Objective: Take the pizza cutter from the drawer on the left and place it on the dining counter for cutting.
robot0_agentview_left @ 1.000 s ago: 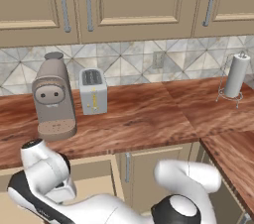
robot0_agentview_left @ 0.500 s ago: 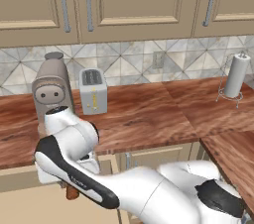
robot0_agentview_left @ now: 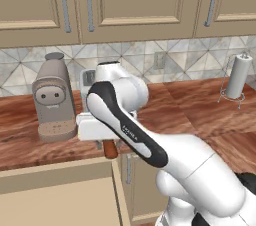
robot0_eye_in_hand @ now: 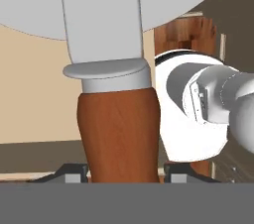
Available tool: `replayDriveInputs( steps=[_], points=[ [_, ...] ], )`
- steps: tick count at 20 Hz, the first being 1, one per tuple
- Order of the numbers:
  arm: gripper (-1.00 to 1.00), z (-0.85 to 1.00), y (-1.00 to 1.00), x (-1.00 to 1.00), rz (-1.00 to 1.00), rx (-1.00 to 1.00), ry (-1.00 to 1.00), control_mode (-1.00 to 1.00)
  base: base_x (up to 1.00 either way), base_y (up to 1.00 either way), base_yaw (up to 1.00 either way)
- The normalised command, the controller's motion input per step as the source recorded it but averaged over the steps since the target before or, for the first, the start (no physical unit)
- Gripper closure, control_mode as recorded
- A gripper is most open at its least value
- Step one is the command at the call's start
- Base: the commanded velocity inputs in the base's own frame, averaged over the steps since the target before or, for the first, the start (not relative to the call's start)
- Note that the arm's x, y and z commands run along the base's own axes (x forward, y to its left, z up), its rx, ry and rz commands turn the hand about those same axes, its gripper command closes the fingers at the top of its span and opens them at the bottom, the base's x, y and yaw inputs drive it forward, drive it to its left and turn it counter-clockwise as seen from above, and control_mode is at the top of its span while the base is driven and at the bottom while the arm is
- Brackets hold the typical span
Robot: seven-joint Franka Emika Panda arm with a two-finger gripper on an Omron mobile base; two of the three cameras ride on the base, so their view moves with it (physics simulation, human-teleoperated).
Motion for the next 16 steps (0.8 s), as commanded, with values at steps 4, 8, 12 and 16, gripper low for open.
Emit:
replayDriveInputs(
  steps=[4, 8, 12, 16],
  points=[
    [1.0, 0.8, -1.0, 0.32, 0.0, 0.06, 0.0, -1.0, 0.0, 0.0, 0.0],
    [1.0, 0.47, -1.0, 0.11, 0.0, 0.02, 0.0, -1.0, 0.0, 0.0, 0.0],
    [1.0, 0.13, -0.98, 0.02, 0.0, 0.0, 0.0, -1.0, 0.0, 0.0, 0.0],
    [1.0, 0.0, -0.94, 0.02, 0.0, 0.0, 0.0, -1.0, 0.0, 0.0, 0.0]
  ],
)
